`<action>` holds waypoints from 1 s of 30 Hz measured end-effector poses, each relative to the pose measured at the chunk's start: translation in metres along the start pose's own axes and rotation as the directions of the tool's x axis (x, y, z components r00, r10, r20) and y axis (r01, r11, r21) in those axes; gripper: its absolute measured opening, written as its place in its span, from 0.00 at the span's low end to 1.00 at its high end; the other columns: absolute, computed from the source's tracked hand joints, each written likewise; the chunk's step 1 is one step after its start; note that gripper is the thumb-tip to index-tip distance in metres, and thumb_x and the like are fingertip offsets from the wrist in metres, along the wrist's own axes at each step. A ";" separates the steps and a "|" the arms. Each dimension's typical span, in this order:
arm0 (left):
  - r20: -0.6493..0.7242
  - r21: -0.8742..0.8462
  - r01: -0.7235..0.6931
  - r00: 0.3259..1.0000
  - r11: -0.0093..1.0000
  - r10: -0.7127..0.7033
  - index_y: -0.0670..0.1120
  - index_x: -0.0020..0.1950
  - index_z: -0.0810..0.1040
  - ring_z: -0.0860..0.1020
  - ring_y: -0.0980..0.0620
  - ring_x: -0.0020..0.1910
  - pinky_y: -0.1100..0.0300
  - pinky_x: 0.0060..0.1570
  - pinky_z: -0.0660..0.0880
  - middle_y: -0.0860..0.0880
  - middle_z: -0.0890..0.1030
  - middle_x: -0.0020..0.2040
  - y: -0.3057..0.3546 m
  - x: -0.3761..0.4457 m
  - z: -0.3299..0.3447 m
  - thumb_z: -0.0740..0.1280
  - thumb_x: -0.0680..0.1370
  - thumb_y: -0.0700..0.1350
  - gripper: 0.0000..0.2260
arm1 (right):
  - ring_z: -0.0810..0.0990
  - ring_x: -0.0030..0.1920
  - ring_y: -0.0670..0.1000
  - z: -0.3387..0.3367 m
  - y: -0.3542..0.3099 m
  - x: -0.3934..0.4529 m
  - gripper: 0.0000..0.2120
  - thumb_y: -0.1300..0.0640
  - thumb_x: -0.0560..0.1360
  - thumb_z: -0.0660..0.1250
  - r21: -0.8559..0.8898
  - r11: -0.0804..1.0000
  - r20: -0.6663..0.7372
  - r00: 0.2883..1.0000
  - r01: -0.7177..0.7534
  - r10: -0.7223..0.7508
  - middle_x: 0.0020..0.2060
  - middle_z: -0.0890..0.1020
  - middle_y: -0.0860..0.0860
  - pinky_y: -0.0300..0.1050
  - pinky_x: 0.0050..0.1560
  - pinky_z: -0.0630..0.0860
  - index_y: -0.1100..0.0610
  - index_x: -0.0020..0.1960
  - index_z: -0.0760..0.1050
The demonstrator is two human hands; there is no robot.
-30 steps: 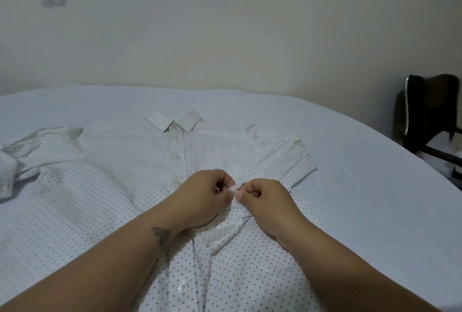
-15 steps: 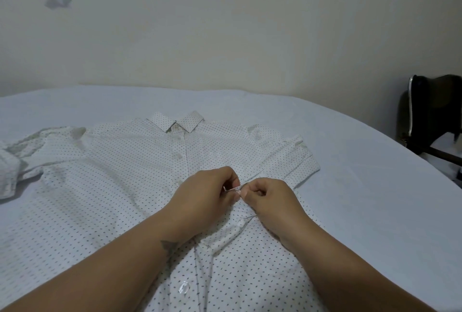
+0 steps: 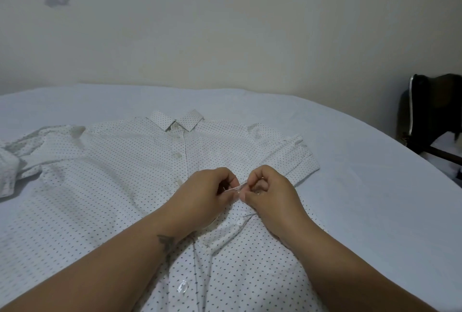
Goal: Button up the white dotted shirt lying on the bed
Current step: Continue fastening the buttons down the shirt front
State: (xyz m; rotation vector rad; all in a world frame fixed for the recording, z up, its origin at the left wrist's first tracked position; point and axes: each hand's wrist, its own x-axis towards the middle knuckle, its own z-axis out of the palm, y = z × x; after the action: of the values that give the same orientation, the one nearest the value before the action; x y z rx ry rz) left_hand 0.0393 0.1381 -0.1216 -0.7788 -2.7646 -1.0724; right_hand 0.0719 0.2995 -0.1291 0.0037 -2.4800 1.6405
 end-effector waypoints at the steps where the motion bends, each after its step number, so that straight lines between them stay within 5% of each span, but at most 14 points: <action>1: -0.004 0.000 -0.009 1.000 1.000 0.009 0.56 0.43 0.76 0.73 0.64 0.28 0.71 0.30 0.68 0.55 0.79 0.34 0.001 0.000 0.000 0.69 0.76 0.51 0.04 | 0.82 0.38 0.52 0.000 0.000 0.000 0.11 0.61 0.72 0.72 0.015 1.000 0.006 1.000 -0.005 0.005 0.35 0.84 0.48 0.58 0.48 0.80 0.47 0.42 0.73; 7: -0.075 0.074 -0.035 0.996 0.997 0.041 0.56 0.44 0.75 0.75 0.64 0.33 0.67 0.33 0.65 0.58 0.81 0.38 0.003 -0.001 -0.001 0.69 0.76 0.51 0.03 | 0.83 0.38 0.40 -0.002 -0.001 0.000 0.07 0.60 0.72 0.73 0.046 0.999 -0.011 1.000 0.019 -0.018 0.36 0.84 0.45 0.37 0.43 0.76 0.48 0.43 0.81; 20: -0.087 0.180 -0.053 0.994 0.982 0.070 0.55 0.45 0.76 0.79 0.62 0.35 0.62 0.35 0.75 0.58 0.83 0.39 0.014 -0.004 -0.003 0.70 0.74 0.52 0.04 | 0.72 0.21 0.39 -0.008 -0.003 0.003 0.06 0.64 0.69 0.75 0.267 0.958 0.028 0.994 -0.105 0.102 0.26 0.79 0.46 0.30 0.22 0.67 0.54 0.39 0.82; 24: -0.130 0.270 -0.038 0.989 0.962 0.076 0.55 0.45 0.75 0.79 0.58 0.36 0.60 0.35 0.74 0.56 0.83 0.39 0.016 -0.005 -0.002 0.68 0.74 0.53 0.04 | 0.71 0.22 0.39 -0.008 -0.002 0.002 0.06 0.63 0.71 0.74 0.204 0.976 0.039 0.997 -0.076 0.070 0.26 0.78 0.45 0.31 0.23 0.66 0.52 0.39 0.81; 30: -0.160 0.243 -0.018 0.985 0.970 0.058 0.54 0.44 0.78 0.79 0.56 0.36 0.57 0.38 0.77 0.55 0.83 0.39 0.018 -0.005 -0.002 0.69 0.74 0.51 0.03 | 0.77 0.31 0.38 -0.004 0.000 0.003 0.09 0.57 0.72 0.74 -0.045 0.999 -0.037 0.999 0.004 -0.006 0.32 0.81 0.45 0.35 0.36 0.75 0.43 0.40 0.80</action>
State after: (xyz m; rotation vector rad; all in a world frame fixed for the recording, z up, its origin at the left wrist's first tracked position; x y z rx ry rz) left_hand 0.0522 0.1456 -0.1106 -0.6743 -2.6588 -0.7373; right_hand 0.0697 0.3030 -0.1275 -0.0259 -2.4866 1.5688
